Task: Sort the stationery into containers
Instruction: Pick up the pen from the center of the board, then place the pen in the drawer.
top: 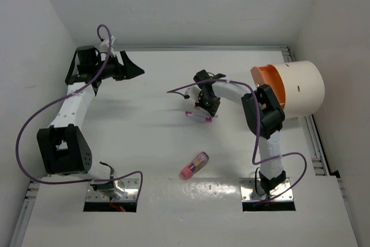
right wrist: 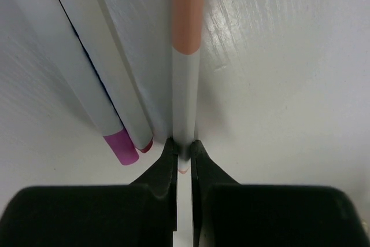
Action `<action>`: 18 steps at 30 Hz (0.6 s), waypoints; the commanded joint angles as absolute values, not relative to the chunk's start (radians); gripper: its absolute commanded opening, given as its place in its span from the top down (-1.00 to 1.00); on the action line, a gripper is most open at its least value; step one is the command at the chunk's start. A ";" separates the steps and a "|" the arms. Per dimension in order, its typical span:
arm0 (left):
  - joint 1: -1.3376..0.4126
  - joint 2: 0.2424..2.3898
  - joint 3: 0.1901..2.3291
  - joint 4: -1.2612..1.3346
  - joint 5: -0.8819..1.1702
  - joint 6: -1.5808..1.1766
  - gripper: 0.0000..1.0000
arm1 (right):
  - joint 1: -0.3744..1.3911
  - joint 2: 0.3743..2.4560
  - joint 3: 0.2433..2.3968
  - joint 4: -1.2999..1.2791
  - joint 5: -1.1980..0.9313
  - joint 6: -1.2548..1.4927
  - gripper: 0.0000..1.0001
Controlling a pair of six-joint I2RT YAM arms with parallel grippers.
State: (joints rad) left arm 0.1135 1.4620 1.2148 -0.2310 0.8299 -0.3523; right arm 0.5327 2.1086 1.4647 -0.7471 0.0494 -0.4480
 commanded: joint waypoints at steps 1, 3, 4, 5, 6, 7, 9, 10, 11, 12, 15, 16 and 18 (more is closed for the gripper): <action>0.130 1.468 1.253 -0.199 0.838 -0.351 -0.50 | 0.531 2.014 1.502 -0.776 0.041 -0.439 1.00; 0.127 1.467 1.250 -0.187 0.842 -0.347 -0.51 | 0.525 1.924 1.567 -0.830 0.032 -0.390 1.00; 0.126 1.465 1.246 -0.184 0.842 -0.345 -0.52 | 0.512 1.896 1.603 -0.854 0.025 -0.368 1.00; 0.124 1.459 1.243 -0.184 0.839 -0.333 -0.54 | 0.506 1.867 1.682 -0.911 0.015 -0.344 1.00; 0.120 1.454 1.241 -0.186 0.835 -0.327 -0.75 | 0.499 1.843 1.721 -0.940 0.006 -0.303 1.00; 0.115 1.450 1.244 -0.192 0.815 -0.316 -0.89 | 0.479 1.800 1.762 -0.990 0.005 -0.285 1.00; 0.094 1.434 1.246 -0.216 0.767 -0.270 -1.00 | 0.454 1.755 1.844 -1.023 0.005 -0.240 1.00; 0.084 1.428 1.249 -0.222 0.749 -0.253 -1.00 | 0.422 1.706 1.856 -1.038 0.005 -0.230 1.00; 0.069 1.424 1.252 -0.238 0.741 -0.226 -1.00 | 0.405 1.677 1.853 -1.039 0.006 -0.213 1.00; 0.063 1.424 1.256 -0.244 0.721 -0.221 -1.00 | 0.364 1.611 1.835 -1.026 0.017 -0.207 1.00; 0.041 1.430 1.264 -0.256 0.704 -0.210 -1.00 | 0.286 1.546 1.848 -1.041 0.018 -0.187 1.00; 0.037 1.434 1.266 -0.258 0.695 -0.206 -1.00 | 0.225 1.534 1.861 -1.077 0.012 -0.184 1.00; 0.015 1.442 1.273 -0.271 0.666 -0.198 -1.00 | 0.172 1.517 1.907 -1.120 0.005 -0.189 1.00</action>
